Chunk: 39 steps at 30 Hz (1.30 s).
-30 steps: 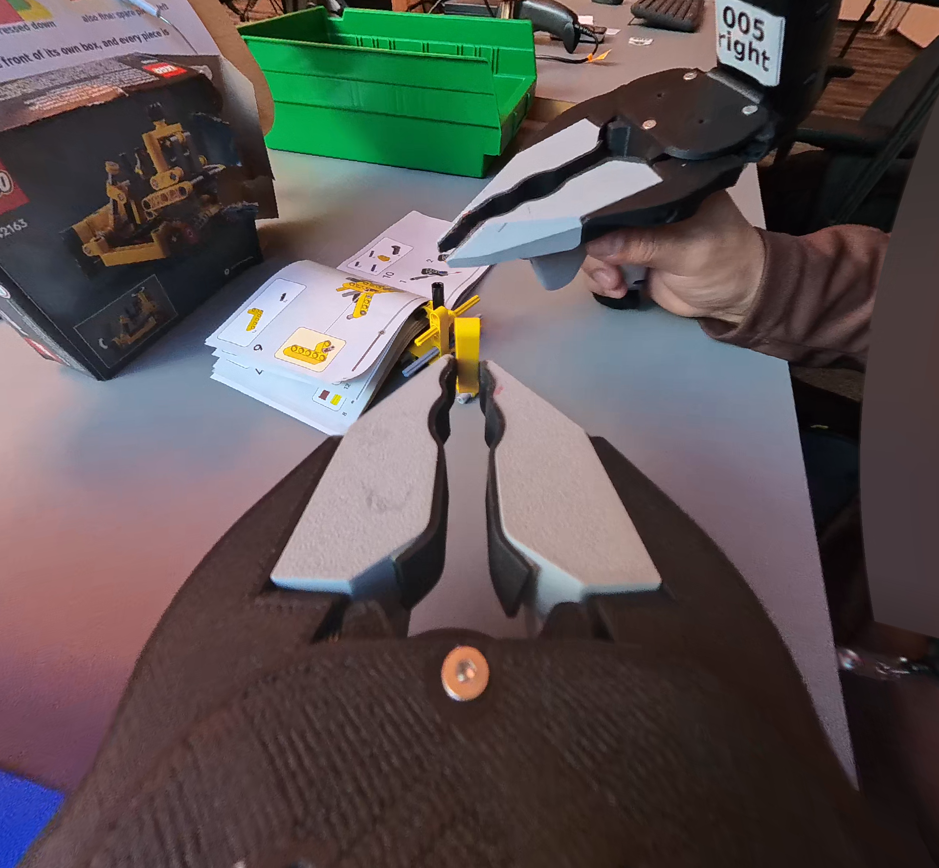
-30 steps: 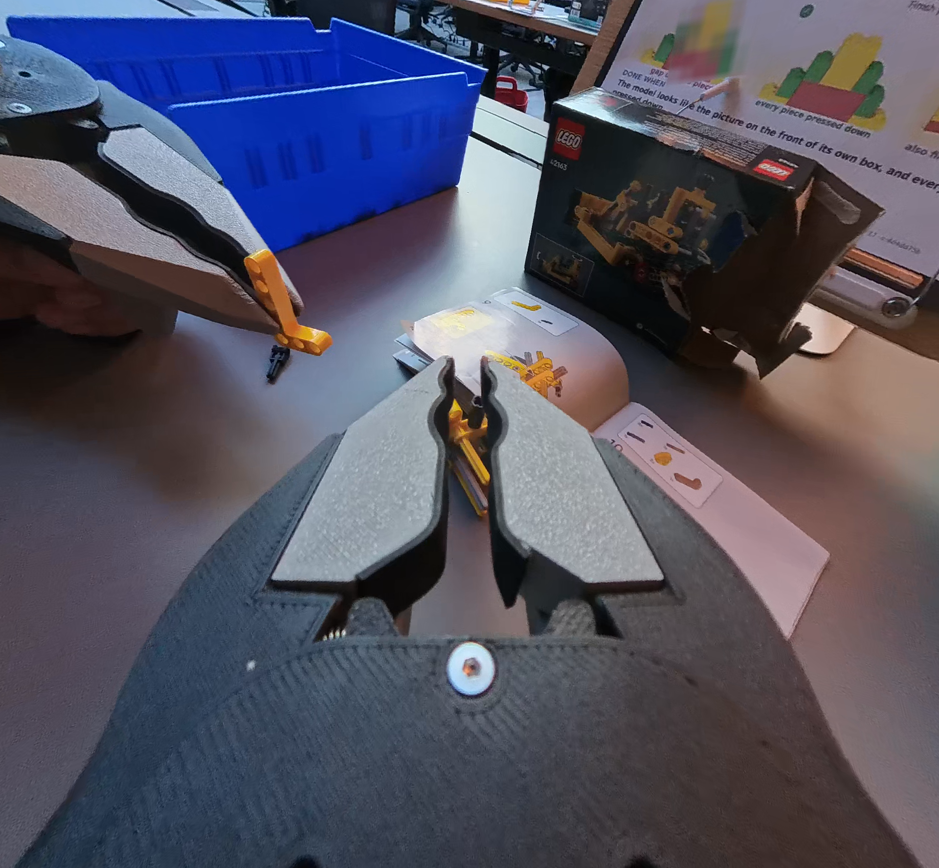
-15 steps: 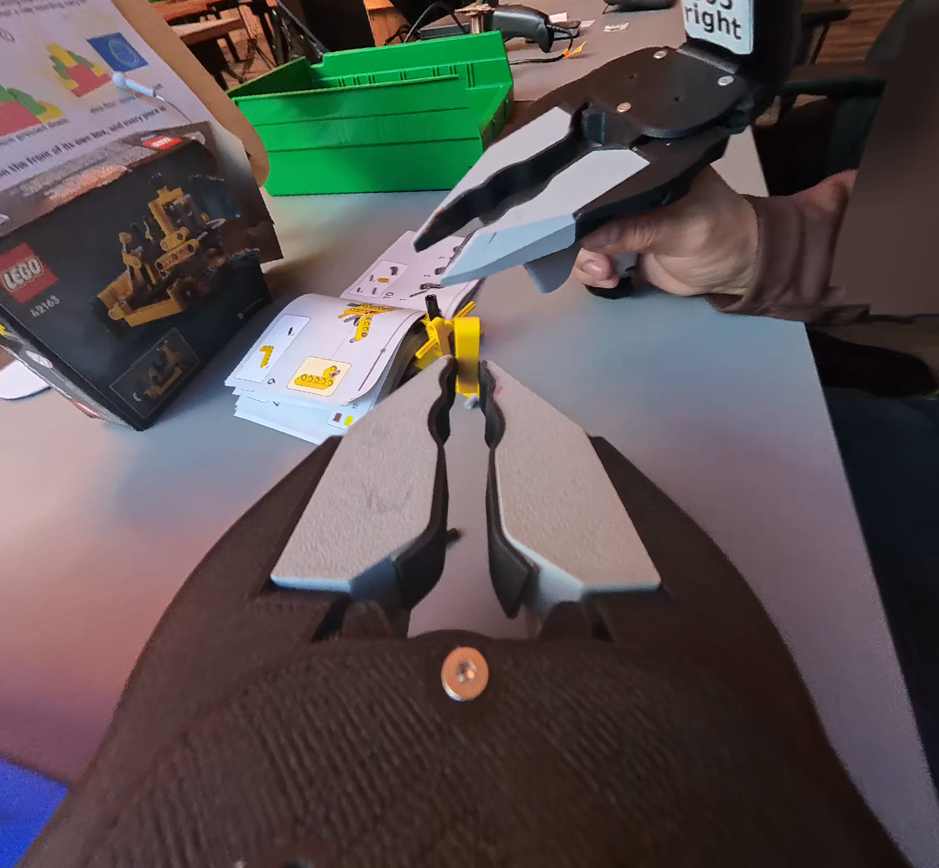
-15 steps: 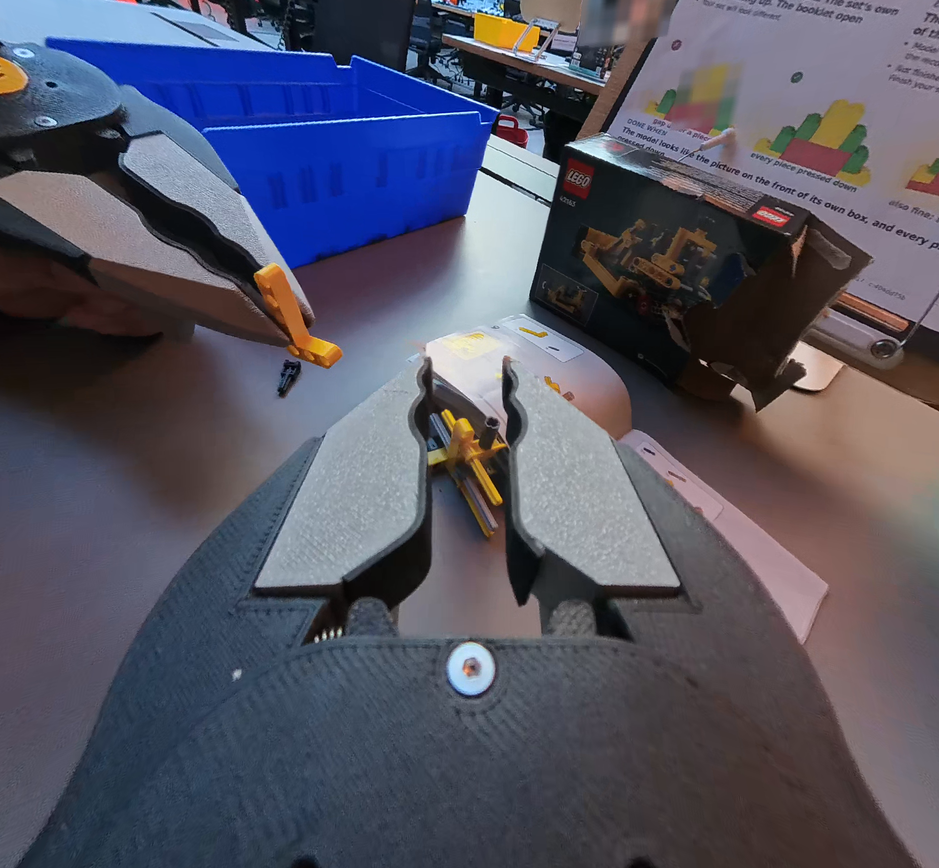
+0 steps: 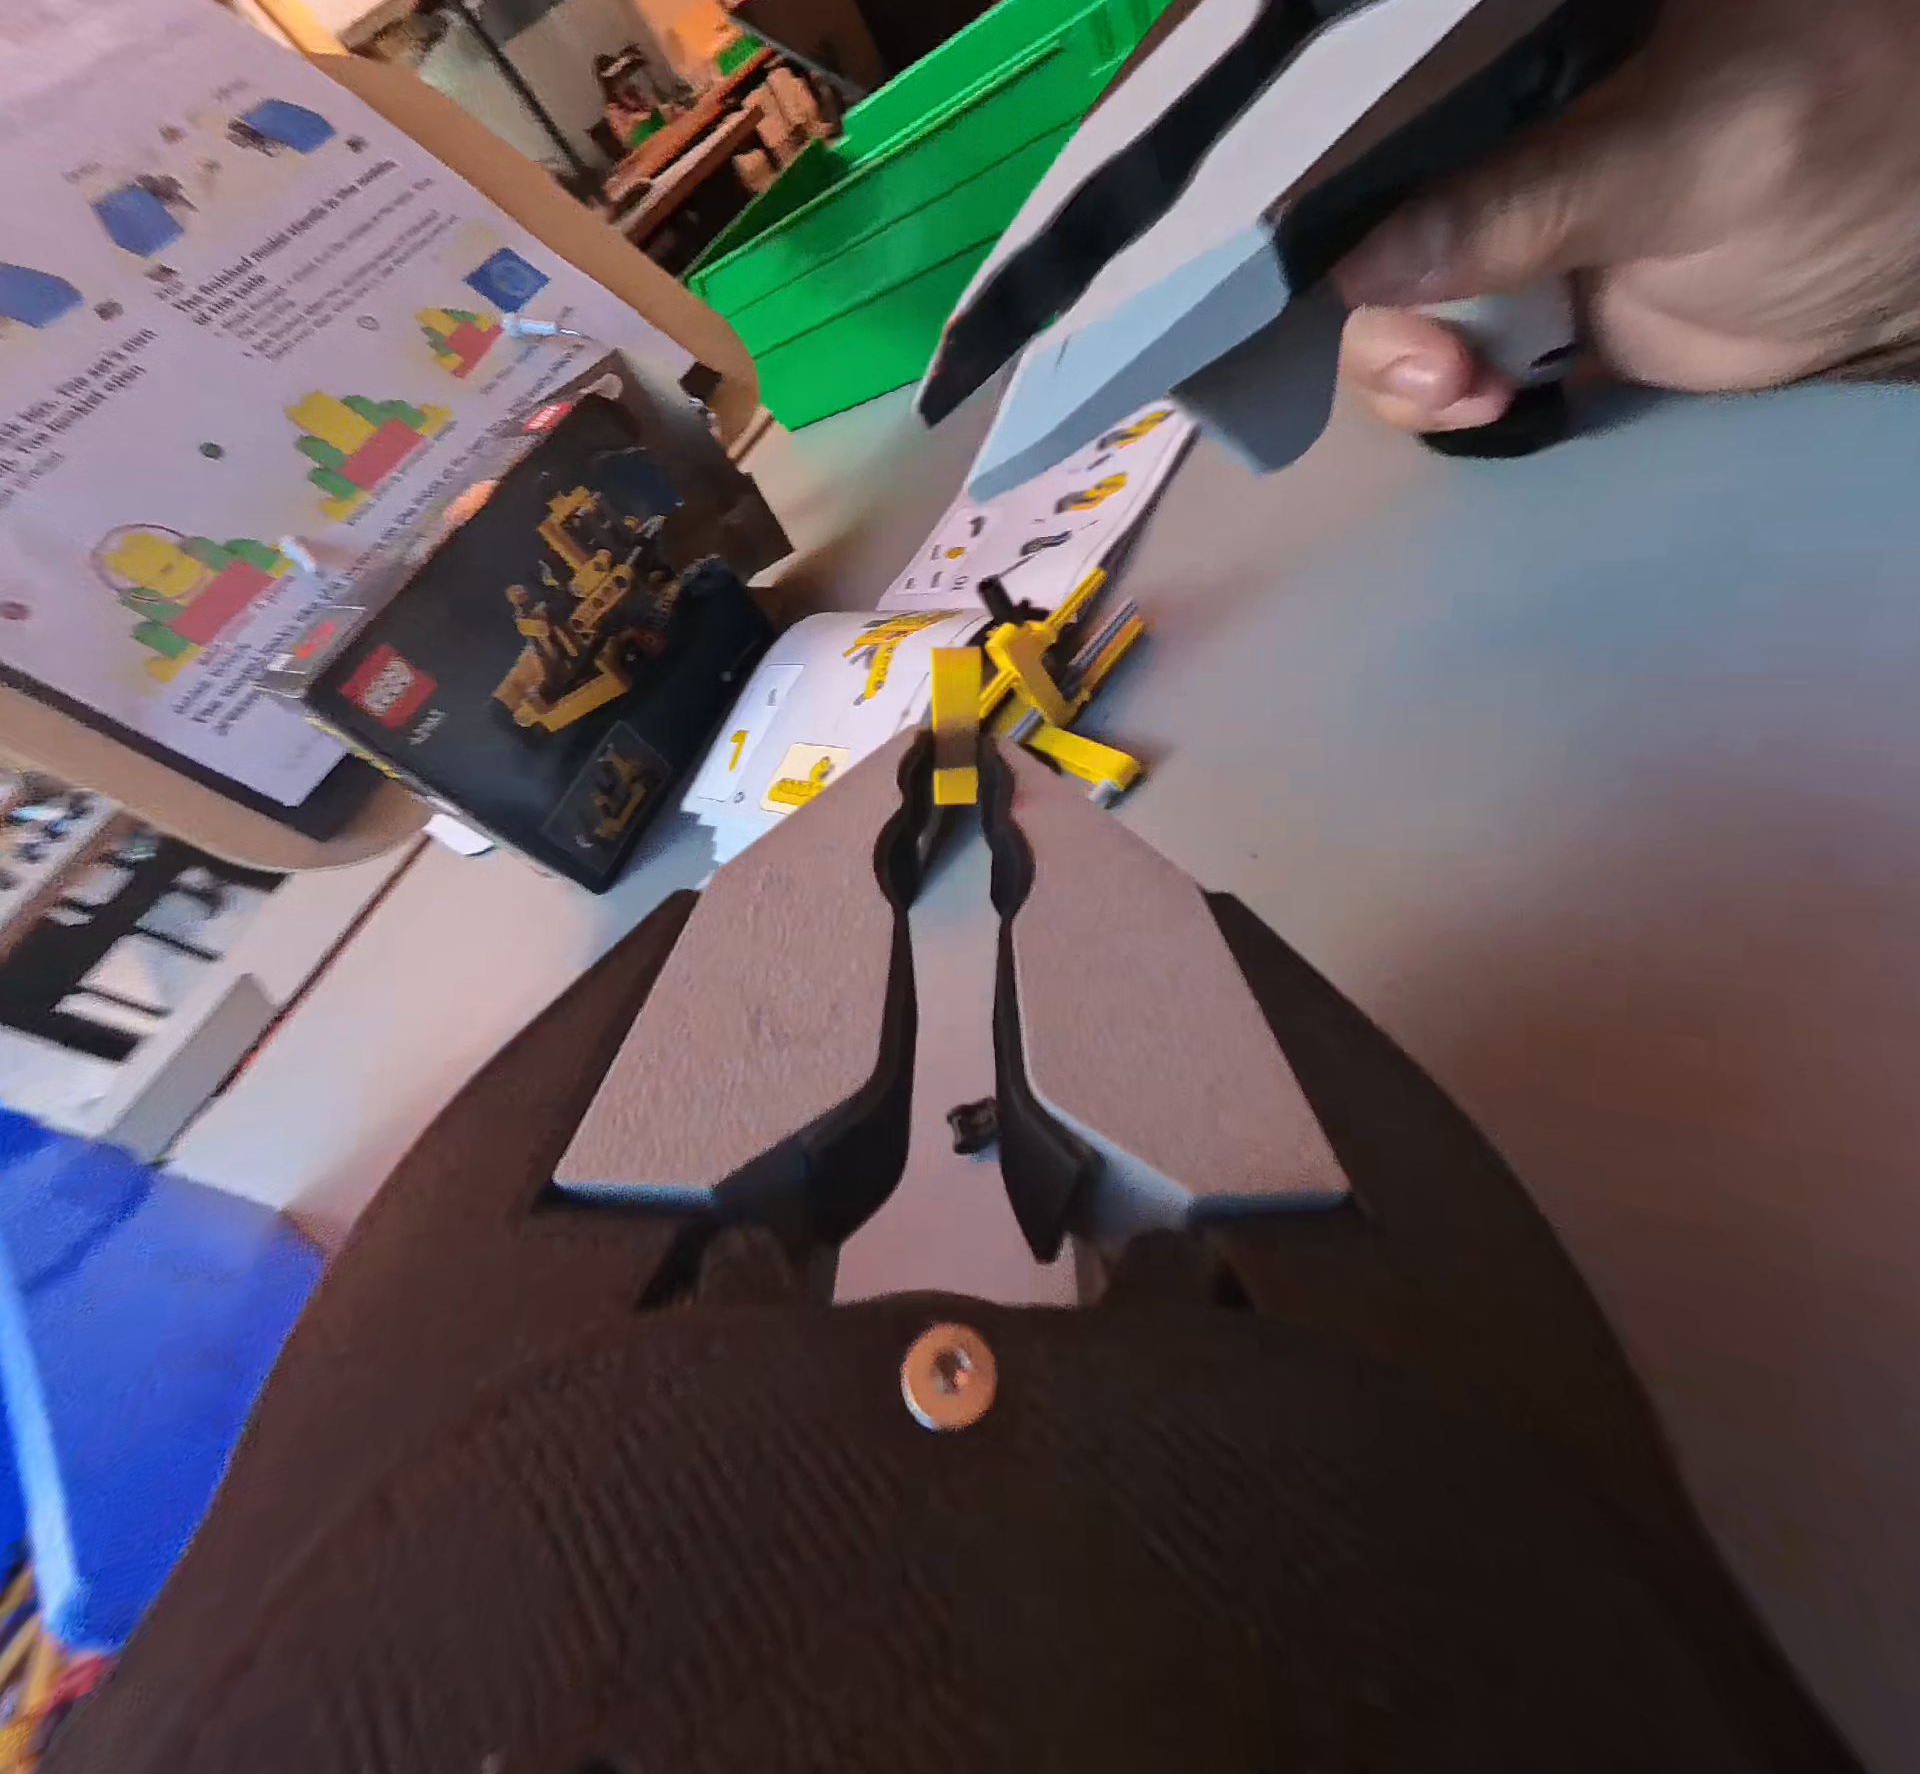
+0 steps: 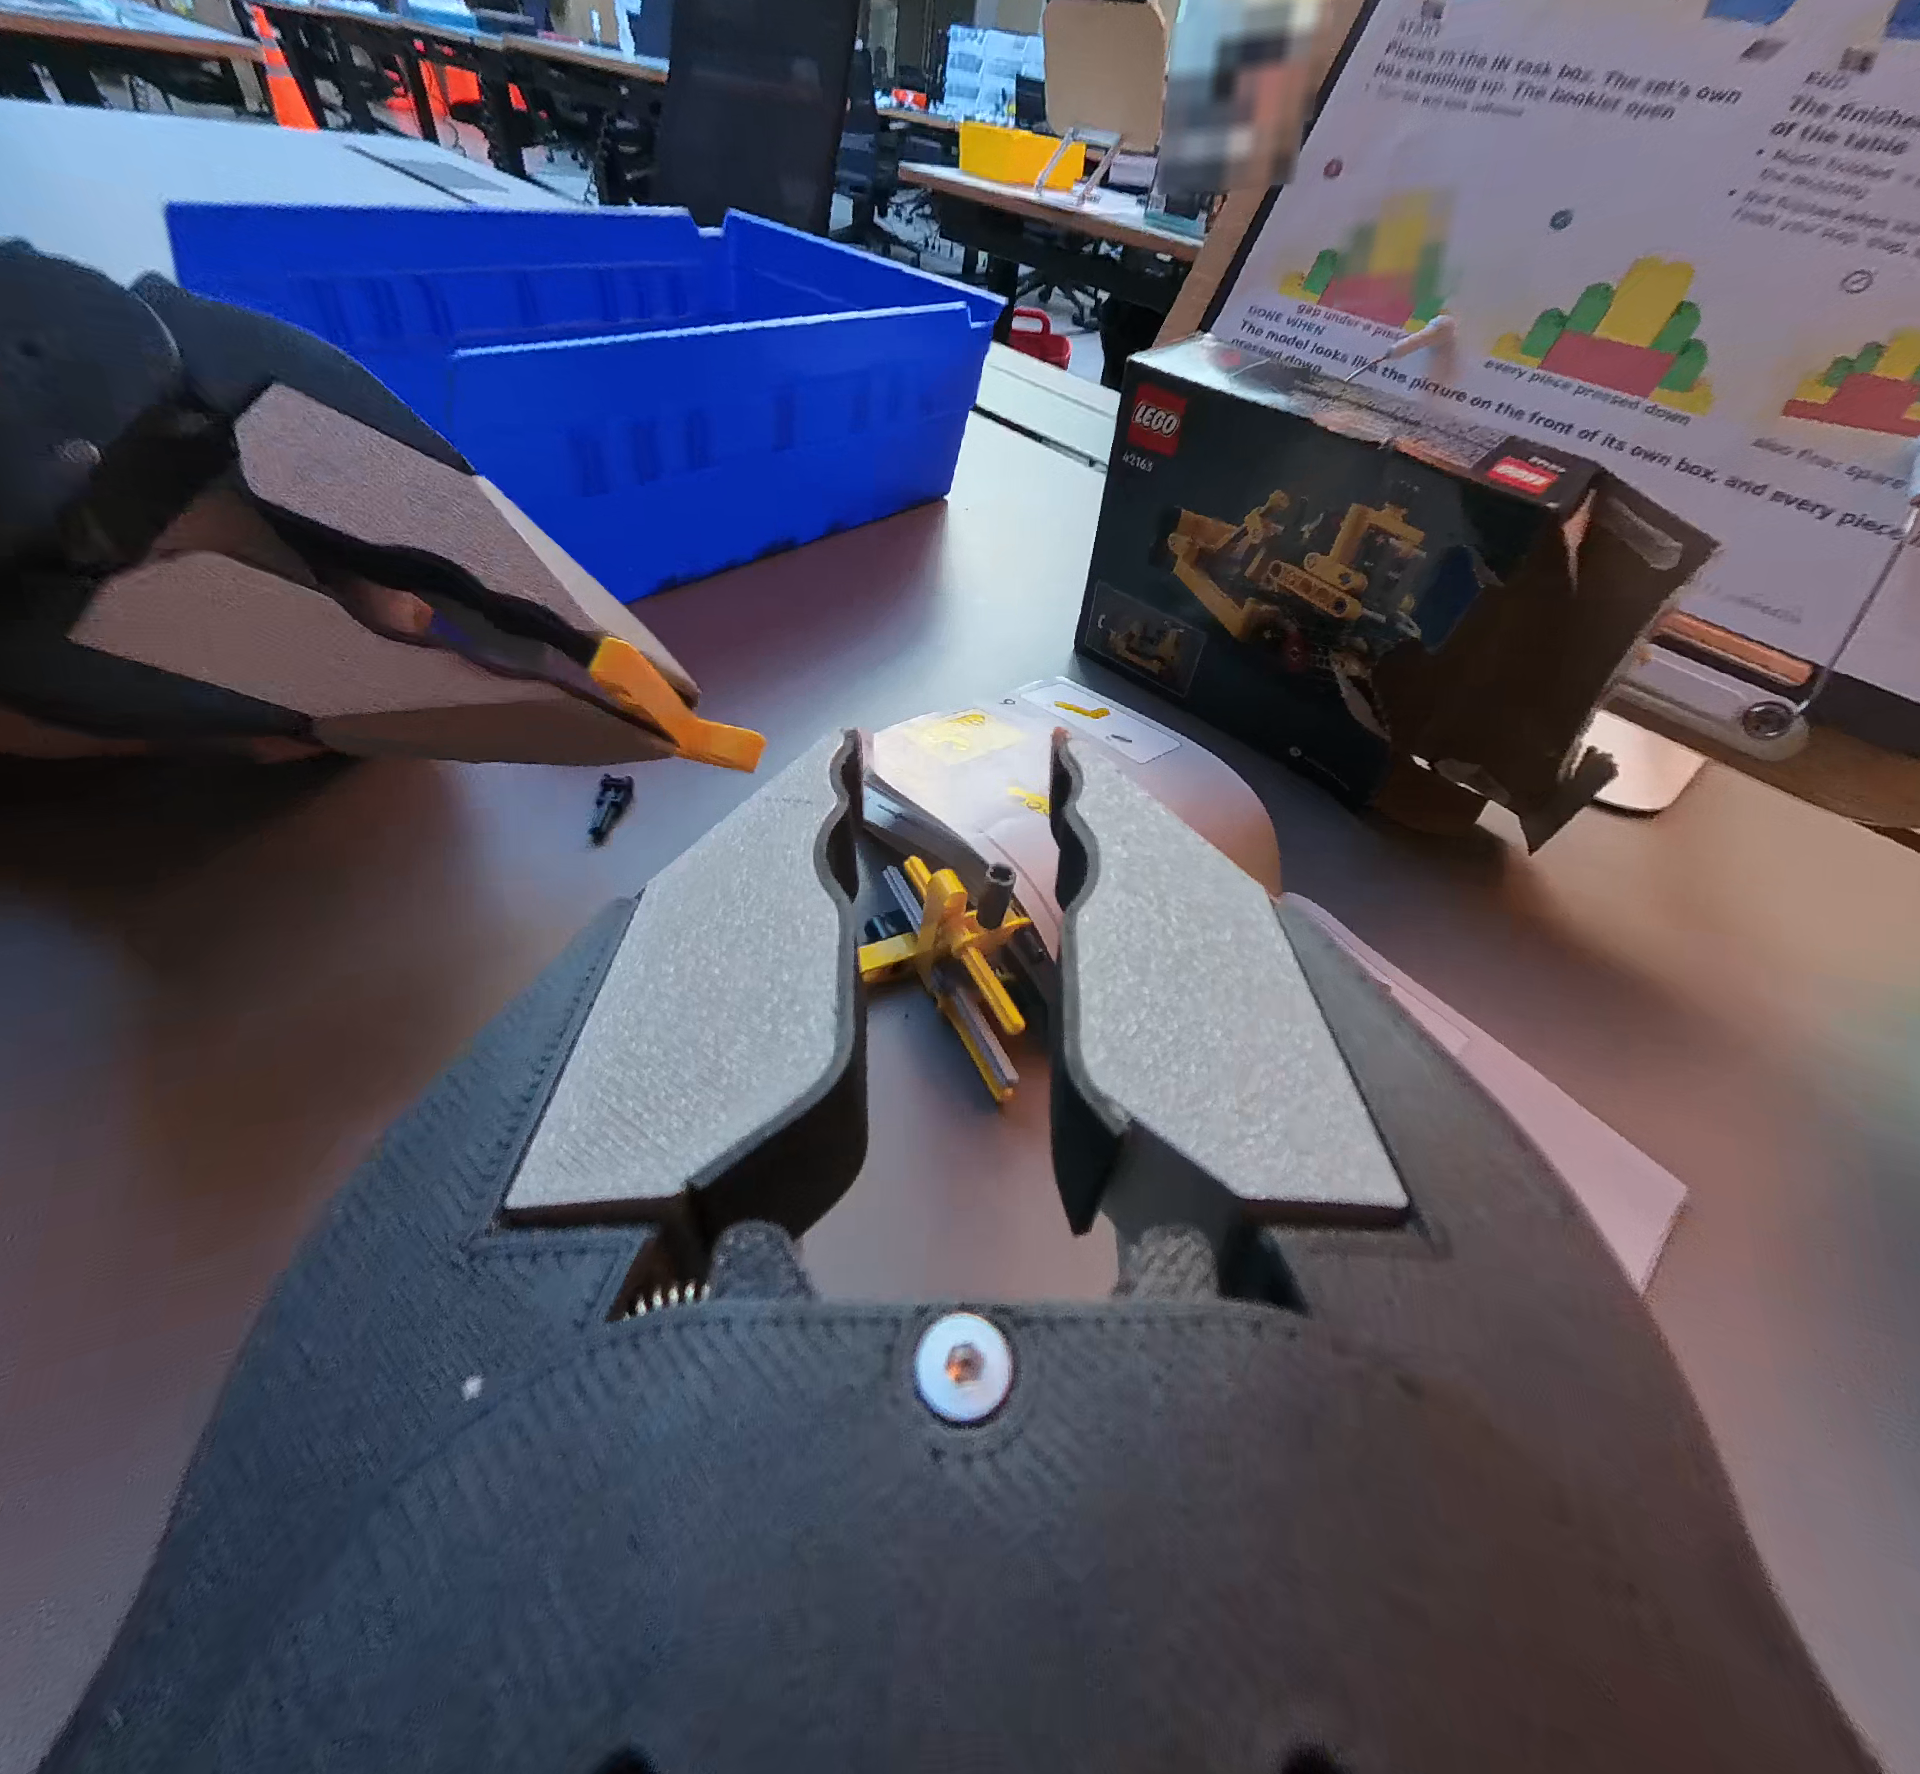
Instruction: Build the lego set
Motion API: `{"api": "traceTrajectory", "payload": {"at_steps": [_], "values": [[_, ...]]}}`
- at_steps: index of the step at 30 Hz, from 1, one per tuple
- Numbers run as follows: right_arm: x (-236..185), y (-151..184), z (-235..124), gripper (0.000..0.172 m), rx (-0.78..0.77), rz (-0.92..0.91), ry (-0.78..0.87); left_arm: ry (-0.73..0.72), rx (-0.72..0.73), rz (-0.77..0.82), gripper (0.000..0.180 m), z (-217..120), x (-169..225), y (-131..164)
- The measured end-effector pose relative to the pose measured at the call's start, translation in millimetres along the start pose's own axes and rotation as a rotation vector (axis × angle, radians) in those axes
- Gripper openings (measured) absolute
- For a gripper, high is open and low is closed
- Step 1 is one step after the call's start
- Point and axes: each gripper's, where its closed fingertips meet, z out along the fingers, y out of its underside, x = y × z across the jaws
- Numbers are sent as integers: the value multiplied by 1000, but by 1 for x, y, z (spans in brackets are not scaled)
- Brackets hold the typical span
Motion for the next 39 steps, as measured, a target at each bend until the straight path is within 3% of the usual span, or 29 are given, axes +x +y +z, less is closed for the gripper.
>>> {"api": "traceTrajectory", "payload": {"at_steps": [8,15,17,19,22,24,26,29,34,36,39], "values": [[6,-1,-23,38,35,47,27,-249,-96,23,6,-2,-32,14],[-24,-11,-22,48,68,-53,-72,-294,-200,92,6,3,-37,30],[-48,-24,-42,49,126,-43,-131,-329,-245,85,6,2,-45,38],[-88,-36,-85,46,244,-26,-214,-361,-271,74,6,0,-52,44],[-165,-9,-152,39,335,-57,-294,-367,-288,55,6,0,-58,48],[-227,52,-167,36,200,-26,-383,-367,-289,44,6,0,-61,50],[-283,138,-167,41,-44,36,-495,-356,-289,38,6,1,-61,51],[-332,279,-149,42,-409,150,-568,-338,-290,55,6,4,-60,52],[-345,541,-112,38,-886,-33,-464,-296,-294,11,6,9,-63,56],[-348,616,-105,37,-1014,-17,-414,-282,-273,9,6,10,-59,51],[-360,688,-94,38,-1107,88,-382,-245,-283,13,6,15,-50,49]]}}
